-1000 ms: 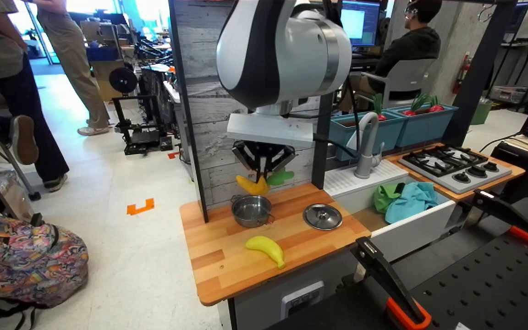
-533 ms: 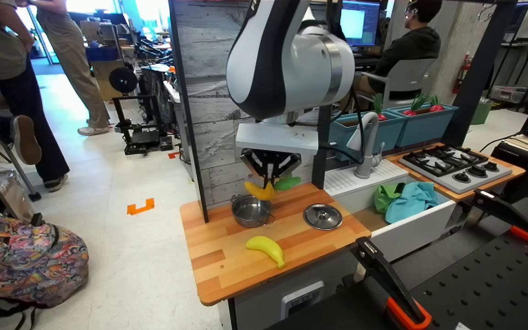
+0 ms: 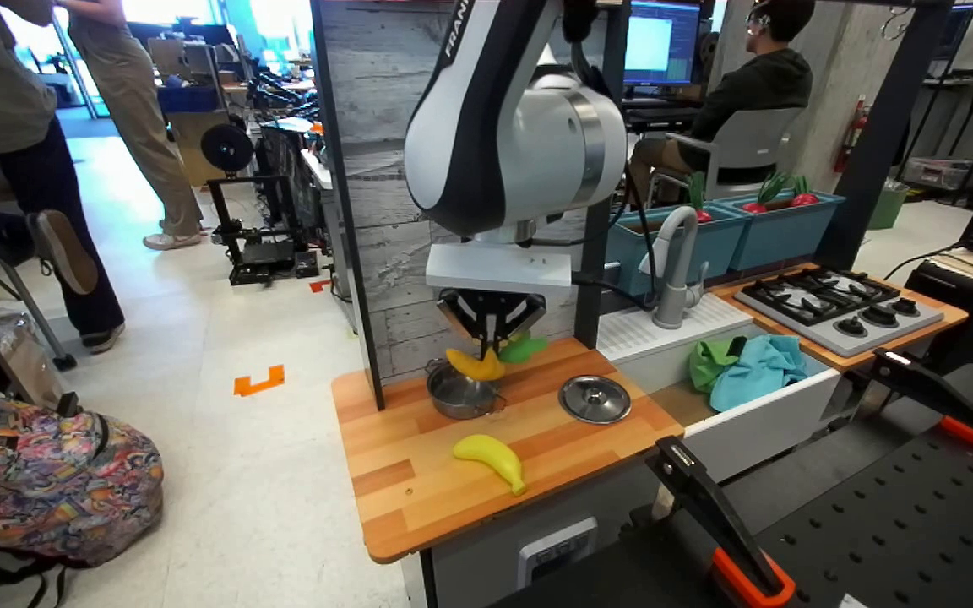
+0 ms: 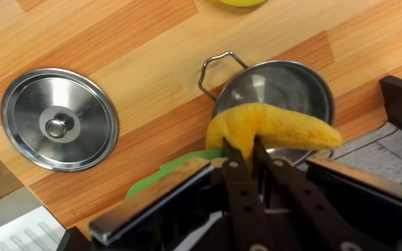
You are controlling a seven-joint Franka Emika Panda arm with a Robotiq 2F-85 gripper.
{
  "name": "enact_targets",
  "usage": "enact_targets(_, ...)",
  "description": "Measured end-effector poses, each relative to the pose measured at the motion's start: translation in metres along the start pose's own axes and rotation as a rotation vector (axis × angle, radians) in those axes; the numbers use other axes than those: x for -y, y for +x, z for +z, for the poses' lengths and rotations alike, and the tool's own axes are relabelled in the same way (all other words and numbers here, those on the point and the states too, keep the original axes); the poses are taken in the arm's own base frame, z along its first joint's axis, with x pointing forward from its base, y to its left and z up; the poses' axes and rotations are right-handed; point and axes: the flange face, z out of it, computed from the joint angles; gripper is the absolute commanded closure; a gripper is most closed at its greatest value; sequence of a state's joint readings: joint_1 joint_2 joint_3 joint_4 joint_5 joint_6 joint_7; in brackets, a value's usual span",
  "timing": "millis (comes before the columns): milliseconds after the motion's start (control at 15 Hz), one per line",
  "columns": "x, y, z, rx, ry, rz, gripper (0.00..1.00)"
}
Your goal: Pick up the carrot plush toy and put it in the pot
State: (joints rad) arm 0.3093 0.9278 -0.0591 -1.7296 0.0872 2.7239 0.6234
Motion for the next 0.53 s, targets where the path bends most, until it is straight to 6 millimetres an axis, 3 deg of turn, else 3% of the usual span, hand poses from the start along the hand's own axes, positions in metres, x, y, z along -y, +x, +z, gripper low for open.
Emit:
enact_targets(133,0.004,0.003,0.003,0.008,-0.005,-0.002,0.97)
enact_targets(200,0.006,0.003,0.005,0.011,-0.007,-0.004,0.65)
enact_targets(333,0.011,0.004,0.007,0.013,-0.008,-0.008,0.58)
enact_targets(533,0.016,0.004,0.01,0.017,-0.01,-0.015,0.35)
